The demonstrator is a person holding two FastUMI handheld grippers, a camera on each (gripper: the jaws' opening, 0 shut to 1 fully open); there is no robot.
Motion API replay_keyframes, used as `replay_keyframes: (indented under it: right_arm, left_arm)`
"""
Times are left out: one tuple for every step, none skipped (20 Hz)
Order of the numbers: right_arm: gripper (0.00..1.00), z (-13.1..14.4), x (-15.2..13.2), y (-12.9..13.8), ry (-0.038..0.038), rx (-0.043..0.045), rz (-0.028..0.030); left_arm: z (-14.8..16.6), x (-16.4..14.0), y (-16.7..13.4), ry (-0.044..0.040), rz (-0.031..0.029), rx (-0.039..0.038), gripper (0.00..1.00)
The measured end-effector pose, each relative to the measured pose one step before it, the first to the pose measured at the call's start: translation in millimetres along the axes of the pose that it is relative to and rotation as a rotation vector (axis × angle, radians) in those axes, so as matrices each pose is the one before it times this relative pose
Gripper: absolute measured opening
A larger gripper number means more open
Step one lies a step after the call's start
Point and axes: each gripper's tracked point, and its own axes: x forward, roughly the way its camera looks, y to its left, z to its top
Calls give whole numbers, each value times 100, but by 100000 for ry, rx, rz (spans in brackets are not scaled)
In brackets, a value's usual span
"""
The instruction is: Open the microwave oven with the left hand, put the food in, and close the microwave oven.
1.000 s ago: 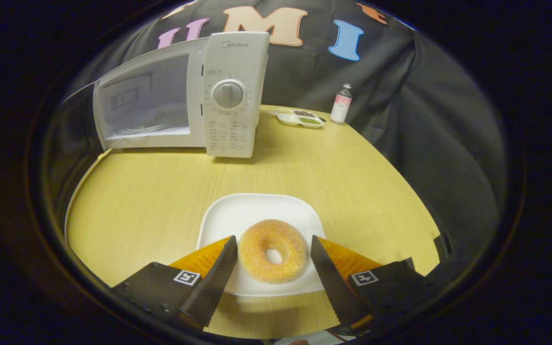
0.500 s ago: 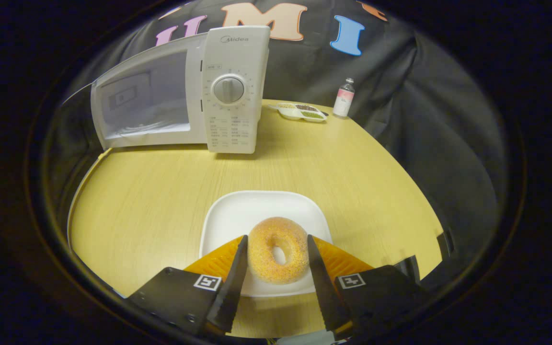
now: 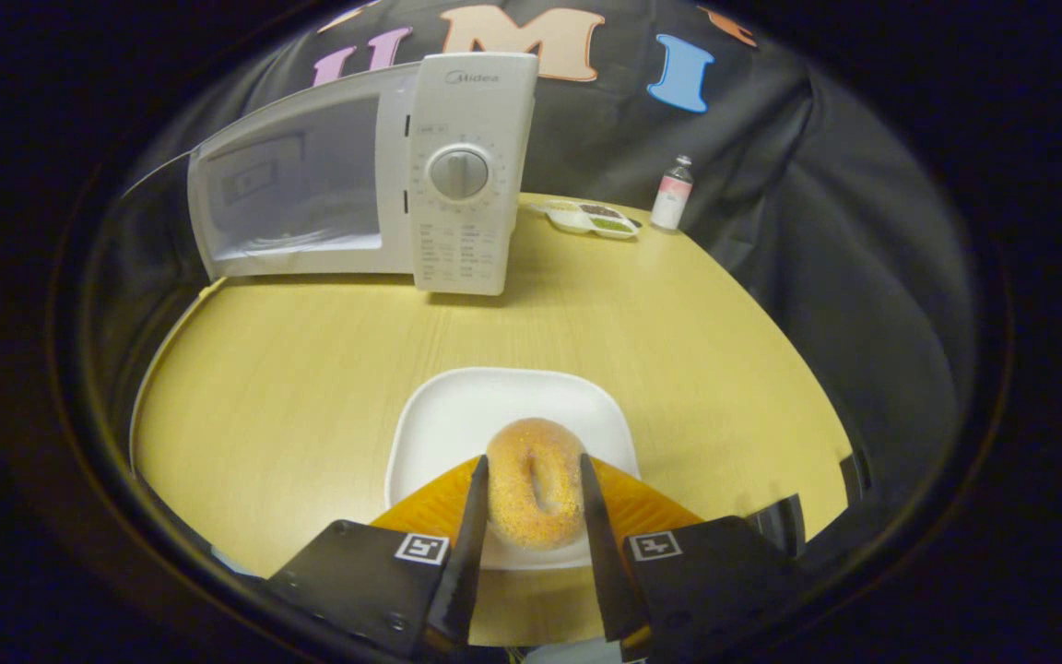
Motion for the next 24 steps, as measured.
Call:
replay_keyframes:
  right_arm:
    - [56,359,-316,612,-1041,-99,1450]
    - [56,522,-301,708,-1064,551,1770]
    - [56,502,-260,819,-993,877,1663]
    - [56,680,-271,870,-1177,1401,2024]
    - [56,699,-102,994,-1164,1560,2077]
    - [56,843,-80,1077,-1093,1792,2294]
    - [56,739,134,1179,-825,2338,2600]
    - [56,841,148,1372,-535,3496,3213]
    - [56,800,270,1670,-389,4529,3575]
    - [56,853,436,1649,-428,4758,3565]
    - [51,681,592,1651,-212,4948,3514]
    - [51,699,647,1642,-234,4503,3147]
    - [50,542,777,1572,-271,4365,3042]
    - [50,536,767,1455,-169,4562,2574]
    - [50,405,868,1395,-246,4610,2322]
    - [50,600,853,1317,-825,4901,2171]
    - [50,712,910,1250,-1647,4697,1878]
    - [50,754,840,896,-1685,4471,1143]
    - [49,505,891,696,-1591,3826,566]
    - [49,463,955,352,-1421,2678,-345]
    - [49,381,815,320,-1631,1929,-640]
    - [48,315,717,213,-1603,677,-755]
    - [48,288,569,94,-1837,106,-694]
    - [51,24,779,207,-881,394,-504]
  left_arm:
    - [89,7,-282,7,-664,917,86]
    - [-45,-38,-161,162,-487,56,86]
    - [-141,-105,-81,542,-368,-513,86]
    - [-82,-98,-94,504,-191,-668,86]
    - [-60,-18,8,34,160,-345,86]
    - [131,40,7,-59,-177,14,86]
    - [-44,-118,1,-24,167,654,90]
    - [193,53,54,-260,-40,1107,89]
    - [130,9,-117,-445,-300,1033,86]
    - [153,90,-76,-418,-262,852,86]
    - [-8,-9,-17,-72,-139,554,86]
    - [45,-137,51,-32,56,132,86]
    - [49,-140,28,-6,106,-172,90]
    - [7,-86,28,145,271,38,90]
    - [-161,-80,221,176,795,644,89]
    - [26,-59,400,185,1243,1082,86]
    - [77,-163,427,-7,1199,1008,89]
    - [136,-103,257,-162,873,638,85]
    - [119,-218,185,-68,724,442,89]
    - [96,-61,53,-36,300,98,89]
    - [-87,-7,-371,281,-790,484,90]
    - [-37,13,-198,412,-168,1203,90]
    - [49,-2,-70,-250,-171,1046,90]
    - [168,40,-147,-126,-50,665,86]
